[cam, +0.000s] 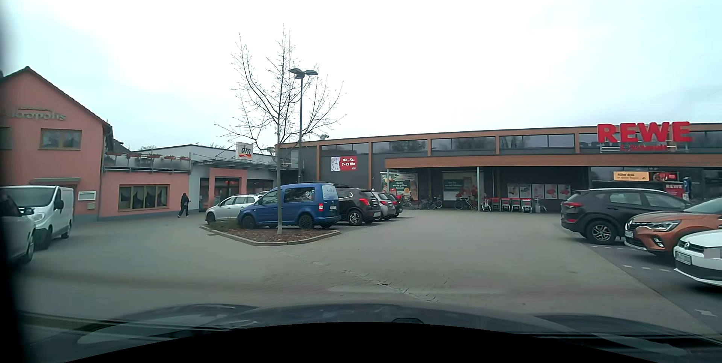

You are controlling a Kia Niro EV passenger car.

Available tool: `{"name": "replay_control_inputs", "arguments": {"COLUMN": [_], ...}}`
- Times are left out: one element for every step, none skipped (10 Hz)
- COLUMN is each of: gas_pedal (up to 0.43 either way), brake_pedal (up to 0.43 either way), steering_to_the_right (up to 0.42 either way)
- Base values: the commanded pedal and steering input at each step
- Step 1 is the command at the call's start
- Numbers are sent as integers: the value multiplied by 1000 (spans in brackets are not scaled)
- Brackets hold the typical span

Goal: Follow the waypoints while adhering to traffic rules and regulations

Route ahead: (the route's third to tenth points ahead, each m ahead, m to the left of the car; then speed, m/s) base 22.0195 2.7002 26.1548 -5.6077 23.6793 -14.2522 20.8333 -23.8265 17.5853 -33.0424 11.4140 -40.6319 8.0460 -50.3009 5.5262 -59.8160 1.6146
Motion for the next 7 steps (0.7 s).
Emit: {"name": "replay_control_inputs", "arguments": {"gas_pedal": [150, 157, 177, 189, 189, 189, 189], "brake_pedal": [0, 0, 0, 0, 0, 0, 0], "steering_to_the_right": [312, 271, 234, 189, 162, 135, 116]}}
